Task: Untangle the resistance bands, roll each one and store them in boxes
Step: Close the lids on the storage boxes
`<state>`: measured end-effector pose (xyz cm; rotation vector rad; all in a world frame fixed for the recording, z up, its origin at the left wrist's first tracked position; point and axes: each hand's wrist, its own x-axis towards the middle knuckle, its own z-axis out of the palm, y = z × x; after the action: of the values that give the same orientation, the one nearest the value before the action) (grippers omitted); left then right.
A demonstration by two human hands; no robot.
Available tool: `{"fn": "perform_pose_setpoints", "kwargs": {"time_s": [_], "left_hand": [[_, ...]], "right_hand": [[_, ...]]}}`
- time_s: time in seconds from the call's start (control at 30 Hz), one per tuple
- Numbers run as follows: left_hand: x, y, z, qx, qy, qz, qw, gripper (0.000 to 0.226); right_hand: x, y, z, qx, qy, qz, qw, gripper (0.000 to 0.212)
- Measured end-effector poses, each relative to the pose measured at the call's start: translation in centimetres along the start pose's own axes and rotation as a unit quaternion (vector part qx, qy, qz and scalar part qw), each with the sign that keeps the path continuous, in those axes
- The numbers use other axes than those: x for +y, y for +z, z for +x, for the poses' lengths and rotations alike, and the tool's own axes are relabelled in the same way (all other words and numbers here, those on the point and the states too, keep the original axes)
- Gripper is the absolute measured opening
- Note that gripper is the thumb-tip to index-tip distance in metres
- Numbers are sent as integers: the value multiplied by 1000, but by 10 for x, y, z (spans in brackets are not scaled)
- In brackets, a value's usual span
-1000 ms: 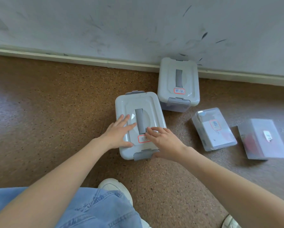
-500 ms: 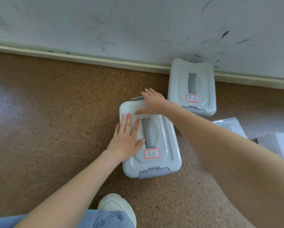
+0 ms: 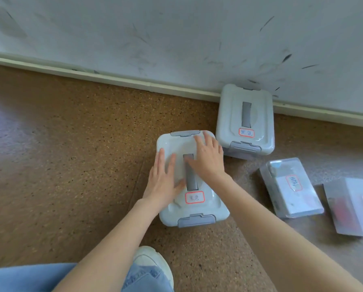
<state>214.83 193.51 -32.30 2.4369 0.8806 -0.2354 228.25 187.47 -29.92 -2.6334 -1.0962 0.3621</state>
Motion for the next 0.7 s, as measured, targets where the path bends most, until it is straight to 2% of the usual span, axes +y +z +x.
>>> {"fn": "perform_pose_setpoints", "kwargs": {"time_s": [0.07,0.13,0.23,0.33,0.43,0.53,0.63,0.7], "left_hand": [[7,1,-13,47,-82,-140,986,82],[9,0,-25,60,-163,-273,946,76],[11,-6,-41,70,-208,-328,919,51],[17,-20,-59,151,-237,-345,895,47],[31,-46,-68,242,-201,-334,888,51],[61,-77,-55,275,-107,-333,896,54],[106,-100,-21,235,-30,-360,902,62],[136,-108,5,181,-11,-427,886,72]], "right_hand": [[25,0,-52,17,53,23,998,67],[47,-1,-91,-43,137,87,986,67],[54,-7,-115,-158,243,256,922,49],[43,-17,-120,-131,211,348,904,42],[33,-41,-111,-73,169,403,897,37],[40,-76,-93,0,166,464,870,34],[63,-111,-76,69,223,495,837,29],[81,-131,-64,100,253,529,804,26]]}}
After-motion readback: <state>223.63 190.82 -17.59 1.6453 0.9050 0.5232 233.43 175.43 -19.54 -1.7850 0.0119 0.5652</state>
